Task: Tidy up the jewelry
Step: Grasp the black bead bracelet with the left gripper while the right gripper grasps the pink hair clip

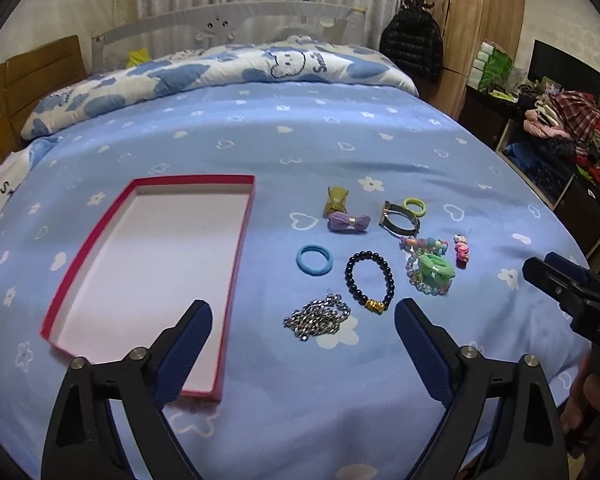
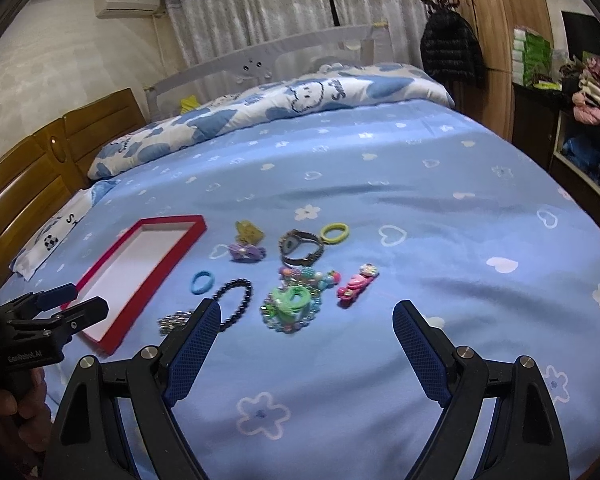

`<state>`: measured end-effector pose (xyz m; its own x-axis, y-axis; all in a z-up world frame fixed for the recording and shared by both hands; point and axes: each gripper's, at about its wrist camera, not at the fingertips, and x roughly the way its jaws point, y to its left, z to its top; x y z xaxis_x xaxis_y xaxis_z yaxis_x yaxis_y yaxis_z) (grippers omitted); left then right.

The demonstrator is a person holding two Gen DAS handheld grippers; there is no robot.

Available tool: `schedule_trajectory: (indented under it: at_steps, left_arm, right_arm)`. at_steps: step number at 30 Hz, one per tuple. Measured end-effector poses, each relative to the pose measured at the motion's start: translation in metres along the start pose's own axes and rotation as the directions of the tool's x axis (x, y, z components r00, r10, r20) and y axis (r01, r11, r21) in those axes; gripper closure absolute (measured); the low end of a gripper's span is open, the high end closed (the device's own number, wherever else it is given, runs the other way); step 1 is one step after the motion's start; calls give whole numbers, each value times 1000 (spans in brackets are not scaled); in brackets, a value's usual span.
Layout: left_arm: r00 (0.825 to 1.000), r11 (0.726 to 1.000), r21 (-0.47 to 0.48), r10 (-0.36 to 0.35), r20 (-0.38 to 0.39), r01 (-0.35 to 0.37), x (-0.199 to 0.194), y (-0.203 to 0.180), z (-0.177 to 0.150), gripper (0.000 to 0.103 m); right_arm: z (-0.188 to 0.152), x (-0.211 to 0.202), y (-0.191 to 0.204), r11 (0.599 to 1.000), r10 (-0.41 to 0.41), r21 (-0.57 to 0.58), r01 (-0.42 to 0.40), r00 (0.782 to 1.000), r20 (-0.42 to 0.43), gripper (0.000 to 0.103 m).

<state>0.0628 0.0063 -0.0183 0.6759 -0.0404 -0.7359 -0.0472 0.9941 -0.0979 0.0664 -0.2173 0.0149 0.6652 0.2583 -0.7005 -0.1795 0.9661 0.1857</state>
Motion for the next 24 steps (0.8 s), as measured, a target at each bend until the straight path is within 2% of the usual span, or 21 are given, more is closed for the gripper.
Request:
schedule_trajectory:
  at_steps: [5,8,10,17,24]
  left_arm:
    - [999,1000,26,-15,-29,16,22,-5,14,24]
    - [998,999,37,-32,-62,34,39,-9,22,28]
    - [995,998,39,-49,-88,52,52,-11,28,34]
    - [983,995,58,-65,-171,76,93,-13,46,39]
    - [968,994,68,-73,-239,91,129,-16,48,49]
  right_arm:
    - [5,19,-14,1000,-14,18,14,999,-40,27]
    - [11,34,-25,999,-20,40,23,998,-67,38]
    - [14,42,-30,999,-18,48,22,996,-82,44]
    - [21,75,-38,997,-24,64,34,989,-147,47]
    - [21,102,-45,996,-35,77,52,978,-206,47]
